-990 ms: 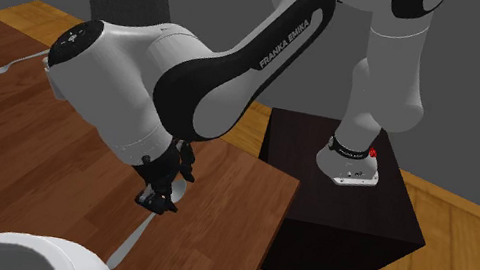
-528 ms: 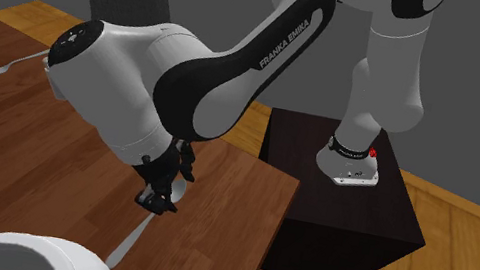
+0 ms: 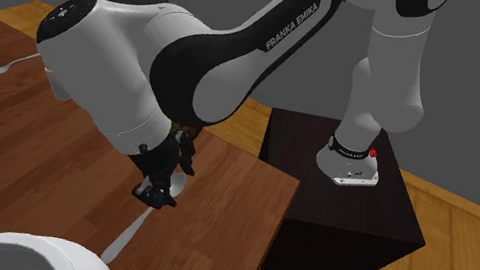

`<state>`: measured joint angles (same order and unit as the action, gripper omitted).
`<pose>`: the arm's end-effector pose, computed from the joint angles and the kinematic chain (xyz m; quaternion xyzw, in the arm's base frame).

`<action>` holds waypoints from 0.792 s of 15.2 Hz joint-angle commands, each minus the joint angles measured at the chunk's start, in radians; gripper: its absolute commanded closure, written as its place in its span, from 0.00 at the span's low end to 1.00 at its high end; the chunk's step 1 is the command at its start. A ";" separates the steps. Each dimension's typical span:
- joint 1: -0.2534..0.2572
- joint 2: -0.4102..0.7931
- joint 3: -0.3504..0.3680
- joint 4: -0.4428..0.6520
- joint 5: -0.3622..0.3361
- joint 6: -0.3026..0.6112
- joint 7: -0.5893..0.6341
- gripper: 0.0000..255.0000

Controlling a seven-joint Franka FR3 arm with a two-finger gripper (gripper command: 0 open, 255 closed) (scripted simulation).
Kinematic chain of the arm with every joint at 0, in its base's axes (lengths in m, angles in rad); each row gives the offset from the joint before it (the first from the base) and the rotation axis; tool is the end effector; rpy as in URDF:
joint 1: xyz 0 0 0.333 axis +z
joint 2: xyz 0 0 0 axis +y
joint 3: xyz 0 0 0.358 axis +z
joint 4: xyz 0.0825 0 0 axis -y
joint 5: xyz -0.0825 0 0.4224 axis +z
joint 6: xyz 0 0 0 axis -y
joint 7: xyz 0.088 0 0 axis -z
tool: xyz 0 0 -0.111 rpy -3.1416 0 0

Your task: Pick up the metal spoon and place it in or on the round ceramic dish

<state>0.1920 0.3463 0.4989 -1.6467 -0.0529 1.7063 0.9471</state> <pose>0.5389 0.3947 0.4368 0.9834 -0.1224 -0.1246 0.0500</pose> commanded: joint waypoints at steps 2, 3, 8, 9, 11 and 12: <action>-0.001 -0.009 0.002 0.031 0.004 -0.039 -0.001 1.00; 0.000 -0.011 0.003 0.041 0.005 -0.051 -0.001 1.00; 0.001 -0.021 0.005 0.096 0.010 -0.115 0.000 1.00; 0.002 -0.022 0.006 0.108 0.011 -0.128 0.001 1.00; 0.003 -0.023 0.007 0.134 0.012 -0.154 0.002 1.00; 0.004 -0.023 0.007 0.147 0.012 -0.167 0.003 1.00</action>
<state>0.1943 0.3229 0.5051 -1.5154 -0.0412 1.5533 0.9494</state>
